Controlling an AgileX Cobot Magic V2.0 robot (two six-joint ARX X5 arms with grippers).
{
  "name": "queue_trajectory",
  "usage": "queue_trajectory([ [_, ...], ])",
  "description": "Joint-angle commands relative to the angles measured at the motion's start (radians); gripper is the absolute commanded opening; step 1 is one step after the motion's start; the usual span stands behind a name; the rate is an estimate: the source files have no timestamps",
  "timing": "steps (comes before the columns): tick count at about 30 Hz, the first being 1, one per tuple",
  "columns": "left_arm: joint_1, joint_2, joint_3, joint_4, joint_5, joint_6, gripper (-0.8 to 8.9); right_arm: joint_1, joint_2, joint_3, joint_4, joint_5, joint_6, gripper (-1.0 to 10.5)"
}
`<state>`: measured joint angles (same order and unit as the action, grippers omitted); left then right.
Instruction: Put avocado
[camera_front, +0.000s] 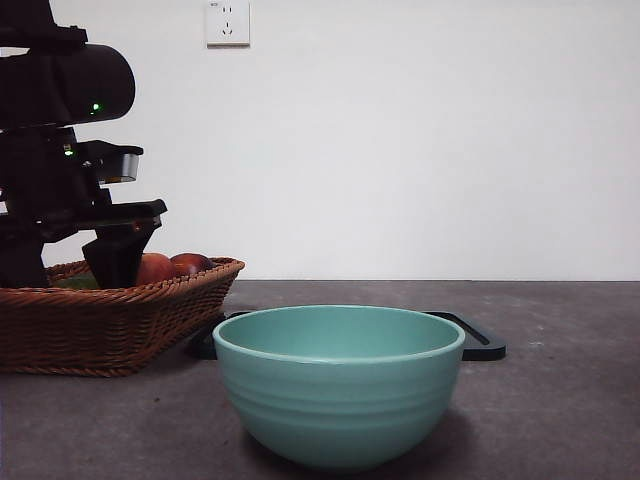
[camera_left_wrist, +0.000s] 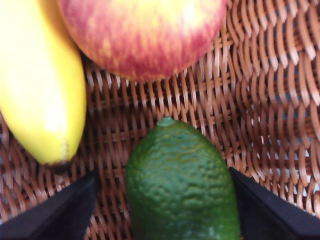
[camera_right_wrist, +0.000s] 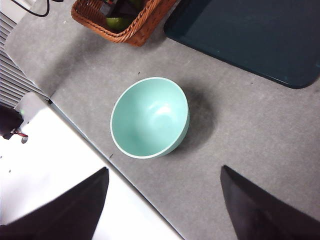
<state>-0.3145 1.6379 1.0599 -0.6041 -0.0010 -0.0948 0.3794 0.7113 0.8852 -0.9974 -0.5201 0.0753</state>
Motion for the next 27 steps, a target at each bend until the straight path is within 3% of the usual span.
queue_trajectory([
  [1, -0.007, 0.018, 0.023, -0.006, -0.003, 0.005, 2.67, 0.005, 0.007, 0.017, 0.011, 0.0, -0.005, 3.6],
  [5, -0.008, 0.018, 0.023, -0.012, -0.003, 0.004, 1.71, 0.005, 0.006, 0.017, 0.018, 0.001, -0.005, 3.6],
  [17, -0.036, -0.112, 0.034, -0.033, 0.033, -0.001, 1.71, 0.005, 0.007, 0.017, 0.018, 0.005, -0.005, 3.6],
  [27, -0.233, -0.329, 0.034, -0.056, 0.207, -0.026, 1.71, 0.005, 0.007, 0.017, 0.026, 0.006, -0.005, 3.6],
])
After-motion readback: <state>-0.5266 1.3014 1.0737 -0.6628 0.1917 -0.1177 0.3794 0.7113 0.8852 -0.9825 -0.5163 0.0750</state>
